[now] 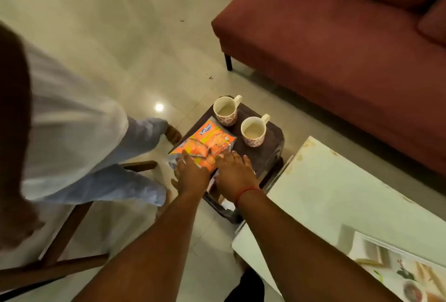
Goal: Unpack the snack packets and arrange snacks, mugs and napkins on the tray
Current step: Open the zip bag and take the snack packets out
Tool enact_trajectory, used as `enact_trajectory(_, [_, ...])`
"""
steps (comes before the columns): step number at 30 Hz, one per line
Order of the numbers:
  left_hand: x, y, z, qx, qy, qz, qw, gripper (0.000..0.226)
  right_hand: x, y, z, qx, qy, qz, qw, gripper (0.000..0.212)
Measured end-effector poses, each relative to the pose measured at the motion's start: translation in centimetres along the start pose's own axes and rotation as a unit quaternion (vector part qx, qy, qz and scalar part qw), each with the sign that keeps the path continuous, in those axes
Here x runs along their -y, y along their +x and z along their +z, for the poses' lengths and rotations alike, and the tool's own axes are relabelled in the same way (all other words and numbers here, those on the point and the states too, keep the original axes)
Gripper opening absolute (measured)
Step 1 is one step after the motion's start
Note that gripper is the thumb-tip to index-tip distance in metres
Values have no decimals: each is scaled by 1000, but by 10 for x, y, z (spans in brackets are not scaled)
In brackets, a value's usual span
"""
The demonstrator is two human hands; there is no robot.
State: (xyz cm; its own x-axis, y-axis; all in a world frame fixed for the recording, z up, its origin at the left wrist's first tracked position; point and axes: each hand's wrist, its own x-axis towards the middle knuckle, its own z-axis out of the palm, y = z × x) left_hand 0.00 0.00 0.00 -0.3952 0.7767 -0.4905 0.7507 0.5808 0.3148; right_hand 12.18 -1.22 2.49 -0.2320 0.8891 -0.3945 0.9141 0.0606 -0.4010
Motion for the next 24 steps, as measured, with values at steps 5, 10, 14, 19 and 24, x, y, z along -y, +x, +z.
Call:
enact_trajectory(5, [44, 68, -2, -51, -240, -141, 959, 84, 21, 55, 35, 27, -60, -52, 996, 54])
enact_trajectory(10, [59, 113, 6, 1, -435, -238, 868, 85, 32, 87, 63, 48, -73, -62, 994, 70])
enact_trajectory(14, [54, 115, -2, -9, -474, -214, 854, 37, 38, 92, 75, 22, -78, -65, 995, 73])
enact_trajectory(19, [14, 81, -46, -82, -522, -99, 843, 31, 48, 80, 54, -27, -23, -88, 996, 74])
enact_trajectory(24, [-38, 27, -103, -109, -516, 11, 850, 34, 58, 44, -21, -77, 61, -123, 988, 74])
